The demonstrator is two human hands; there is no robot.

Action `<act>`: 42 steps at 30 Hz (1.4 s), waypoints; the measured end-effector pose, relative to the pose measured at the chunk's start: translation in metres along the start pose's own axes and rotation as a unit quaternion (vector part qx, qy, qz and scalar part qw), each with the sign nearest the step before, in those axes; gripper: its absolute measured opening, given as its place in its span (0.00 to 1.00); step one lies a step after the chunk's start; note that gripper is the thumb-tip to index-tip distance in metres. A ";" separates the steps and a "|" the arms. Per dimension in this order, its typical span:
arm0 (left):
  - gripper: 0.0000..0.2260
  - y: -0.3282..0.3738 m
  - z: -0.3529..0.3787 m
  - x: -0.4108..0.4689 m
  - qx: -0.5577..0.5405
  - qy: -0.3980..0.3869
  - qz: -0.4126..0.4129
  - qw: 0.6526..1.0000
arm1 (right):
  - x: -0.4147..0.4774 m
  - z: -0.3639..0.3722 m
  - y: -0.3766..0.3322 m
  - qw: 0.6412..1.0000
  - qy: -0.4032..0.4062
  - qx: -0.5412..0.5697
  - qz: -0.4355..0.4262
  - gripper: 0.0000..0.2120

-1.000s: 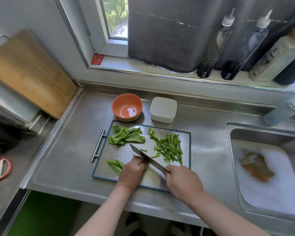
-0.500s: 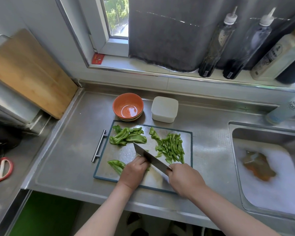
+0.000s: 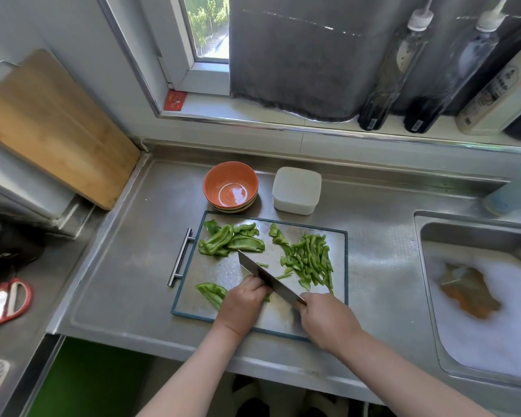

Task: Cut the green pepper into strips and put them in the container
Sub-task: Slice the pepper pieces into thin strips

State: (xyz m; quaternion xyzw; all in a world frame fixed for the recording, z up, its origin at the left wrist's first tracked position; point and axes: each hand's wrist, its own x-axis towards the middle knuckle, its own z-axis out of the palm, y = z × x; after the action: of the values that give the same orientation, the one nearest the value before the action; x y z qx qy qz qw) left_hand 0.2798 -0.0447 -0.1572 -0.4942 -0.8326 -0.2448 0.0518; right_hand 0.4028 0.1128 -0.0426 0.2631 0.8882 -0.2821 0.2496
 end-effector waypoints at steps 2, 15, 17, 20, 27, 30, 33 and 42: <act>0.07 0.001 0.001 0.000 0.001 0.011 -0.003 1.000 | 0.008 0.000 -0.008 1.000 0.003 0.003 -0.005 0.12; 0.06 0.013 -0.030 0.039 -0.141 -0.083 -0.249 0.954 | 0.007 -0.028 0.017 0.999 0.040 0.017 0.001 0.17; 0.10 0.012 -0.043 0.041 -0.147 -0.037 -0.273 0.950 | 0.007 -0.035 0.018 0.998 0.056 0.024 -0.001 0.18; 0.20 0.007 -0.063 0.036 -0.099 -0.142 -0.266 0.948 | 0.006 -0.043 0.017 0.998 0.066 0.022 -0.007 0.18; 0.15 0.016 -0.062 0.040 0.011 -0.302 -0.286 0.909 | 0.005 -0.042 0.022 0.997 0.075 0.007 -0.015 0.17; 0.15 0.020 -0.059 0.051 -0.022 -0.304 -0.324 0.896 | 0.006 -0.042 0.027 0.997 0.081 0.010 -0.011 0.17; 0.15 0.023 -0.050 0.062 -0.077 -0.279 -0.376 0.880 | 0.007 -0.044 0.032 0.995 0.093 0.020 -0.006 0.19; 0.12 0.037 -0.039 0.080 -0.124 -0.109 -0.481 0.861 | 0.011 -0.050 0.036 0.993 0.114 0.038 -0.008 0.19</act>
State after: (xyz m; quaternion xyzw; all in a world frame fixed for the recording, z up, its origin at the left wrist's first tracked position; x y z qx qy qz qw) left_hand 0.2652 0.0158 -0.0840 -0.0582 -0.9300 -0.2847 -0.2249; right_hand 0.4018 0.1731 -0.0269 0.2956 0.9015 -0.2862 0.1341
